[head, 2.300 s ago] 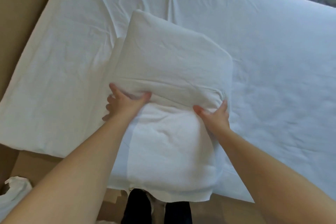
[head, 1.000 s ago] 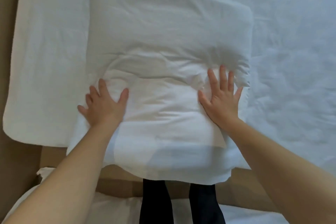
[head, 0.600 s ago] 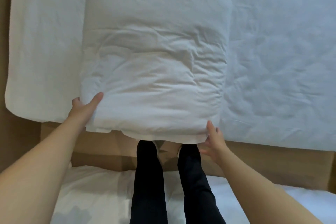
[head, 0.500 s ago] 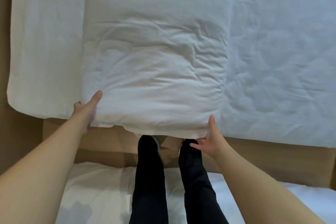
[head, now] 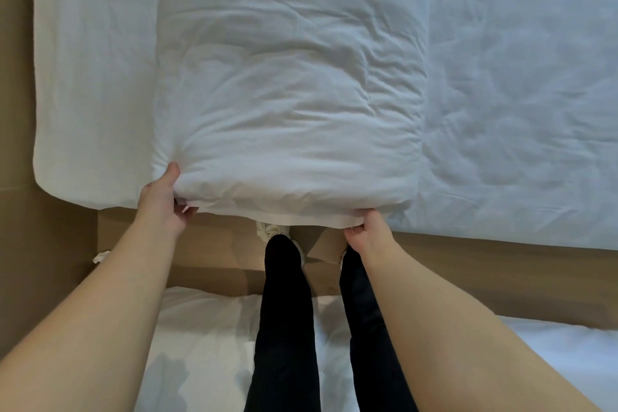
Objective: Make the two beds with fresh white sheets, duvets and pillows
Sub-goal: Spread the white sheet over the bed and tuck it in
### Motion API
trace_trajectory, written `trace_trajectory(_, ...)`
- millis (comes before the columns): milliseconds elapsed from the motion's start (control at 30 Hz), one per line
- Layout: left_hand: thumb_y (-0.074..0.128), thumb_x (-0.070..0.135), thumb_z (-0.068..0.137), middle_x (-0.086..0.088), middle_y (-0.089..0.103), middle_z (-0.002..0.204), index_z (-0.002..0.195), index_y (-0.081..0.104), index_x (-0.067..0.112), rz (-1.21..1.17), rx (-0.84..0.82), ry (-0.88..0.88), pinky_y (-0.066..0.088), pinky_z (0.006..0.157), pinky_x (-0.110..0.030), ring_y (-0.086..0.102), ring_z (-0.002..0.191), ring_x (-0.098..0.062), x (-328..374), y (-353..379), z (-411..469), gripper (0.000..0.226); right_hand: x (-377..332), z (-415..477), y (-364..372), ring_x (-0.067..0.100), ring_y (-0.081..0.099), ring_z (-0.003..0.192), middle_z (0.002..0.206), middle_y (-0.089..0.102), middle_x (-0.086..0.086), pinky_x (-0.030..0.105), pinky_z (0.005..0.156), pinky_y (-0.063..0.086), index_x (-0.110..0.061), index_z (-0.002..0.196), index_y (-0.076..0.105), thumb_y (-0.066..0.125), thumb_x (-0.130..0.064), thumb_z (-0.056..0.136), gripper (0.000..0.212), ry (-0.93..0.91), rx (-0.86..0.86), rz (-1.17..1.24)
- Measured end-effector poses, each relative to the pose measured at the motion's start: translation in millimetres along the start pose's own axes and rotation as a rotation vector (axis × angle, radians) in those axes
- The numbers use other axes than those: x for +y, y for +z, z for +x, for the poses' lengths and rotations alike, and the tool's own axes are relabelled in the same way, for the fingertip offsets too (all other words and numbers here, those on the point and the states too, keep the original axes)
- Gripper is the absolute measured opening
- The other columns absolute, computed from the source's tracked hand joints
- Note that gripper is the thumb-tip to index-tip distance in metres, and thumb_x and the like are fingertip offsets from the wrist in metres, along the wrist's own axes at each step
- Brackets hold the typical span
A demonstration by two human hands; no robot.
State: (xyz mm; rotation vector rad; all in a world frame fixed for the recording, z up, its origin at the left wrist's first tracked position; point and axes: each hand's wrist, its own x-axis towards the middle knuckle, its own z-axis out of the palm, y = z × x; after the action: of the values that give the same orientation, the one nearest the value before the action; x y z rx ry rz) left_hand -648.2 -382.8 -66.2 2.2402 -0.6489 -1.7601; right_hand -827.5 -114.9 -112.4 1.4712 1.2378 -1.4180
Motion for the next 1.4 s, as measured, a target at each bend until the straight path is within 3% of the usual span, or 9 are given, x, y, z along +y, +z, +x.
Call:
trace_trajectory(333,0.069,0.022,0.087,0.004,0.06,0.087,0.099,0.059,0.013,0.13,0.237,0.207,0.05,0.063,-0.023,0.058,0.079,-0.013,-15,2,-14,0.018,-23,-8,-25,0.019,0.062,0.101,0.121,0.063,0.008,0.028,0.088,0.053,-0.016,0.122,0.059,0.057,0.007,0.088,0.042,-0.354,0.129,-0.075)
trace_trajectory(467,0.068,0.026,0.087,0.0,0.062,0.093,0.101,0.061,0.012,0.226,0.25,0.241,0.051,0.076,-0.029,0.058,0.085,-0.018,-17,-5,-2,0.021,-24,-4,-16,0.023,0.059,0.102,0.122,0.061,0.008,0.039,0.099,0.051,-0.025,0.092,0.058,0.05,0.011,0.09,0.036,-0.373,0.151,-0.108)
trace_trajectory(633,0.06,0.041,0.091,-0.004,0.06,0.109,0.113,0.055,0.015,0.405,0.271,0.186,0.053,0.09,-0.04,0.06,0.097,-0.026,-27,-4,5,0.034,-30,6,-14,0.027,0.058,0.109,0.13,0.057,0.012,0.04,0.084,0.055,-0.011,0.128,0.051,0.053,0.005,0.092,0.04,-0.205,0.148,-0.235)
trace_trajectory(733,0.044,0.041,0.095,-0.014,0.043,0.134,0.134,0.04,0.015,0.957,0.349,0.176,0.042,0.092,-0.044,0.047,0.117,-0.037,-19,-3,-13,0.047,-44,-20,-17,0.032,0.05,0.124,0.145,0.044,0.013,0.039,0.081,0.047,-0.01,0.147,0.034,0.047,-0.008,0.094,0.055,-0.202,0.325,-0.554)
trace_trajectory(867,0.038,0.035,0.097,-0.014,0.012,0.159,0.151,0.018,0.016,1.234,0.236,0.75,0.018,0.114,-0.056,0.012,0.146,-0.035,1,34,-44,0.061,-69,-60,19,0.03,0.017,0.147,0.162,0.015,0.005,0.054,0.112,0.02,-0.025,0.154,0.017,0.04,-0.025,0.097,0.062,-0.872,0.371,-1.177)
trace_trajectory(1033,0.031,0.035,0.1,-0.003,-0.002,0.164,0.156,0.008,0.023,1.377,-0.002,1.305,-0.001,0.117,-0.055,-0.006,0.15,-0.026,40,136,-46,0.062,-74,-70,139,0.023,-0.01,0.151,0.164,-0.007,-0.007,0.061,0.115,-0.002,-0.036,0.155,0.009,0.036,-0.037,0.098,0.063,-1.446,0.008,-1.587)
trace_trajectory(1167,0.03,0.044,0.097,-0.001,0.002,0.164,0.155,0.013,0.028,1.526,-0.049,1.531,0.0,0.115,-0.062,-0.002,0.15,-0.025,78,198,-7,0.062,-95,-44,213,0.026,-0.011,0.15,0.164,-0.007,-0.007,0.067,0.114,-0.003,-0.038,0.155,0.008,0.028,-0.048,0.097,0.062,-1.723,0.0,-1.838)
trace_trajectory(1267,0.029,0.063,0.092,-0.003,-0.003,0.163,0.154,0.008,0.033,1.5,0.123,1.401,0.0,0.111,-0.068,-0.004,0.15,-0.029,97,213,45,0.072,-135,-4,239,0.026,-0.007,0.151,0.164,-0.007,-0.007,0.07,0.111,0.002,-0.041,0.154,0.008,0.033,-0.061,0.093,0.068,-1.653,0.173,-1.751)
trace_trajectory(1400,0.054,0.087,0.062,-0.015,-0.006,0.161,0.152,-0.014,0.03,1.171,0.231,0.649,0.006,0.111,-0.067,0.0,0.148,-0.037,82,172,98,0.126,-171,44,197,0.032,0.004,0.15,0.164,-0.001,0.004,0.065,0.113,0.012,-0.04,0.153,-0.003,0.055,-0.079,0.073,0.106,-1.118,0.247,-1.492)
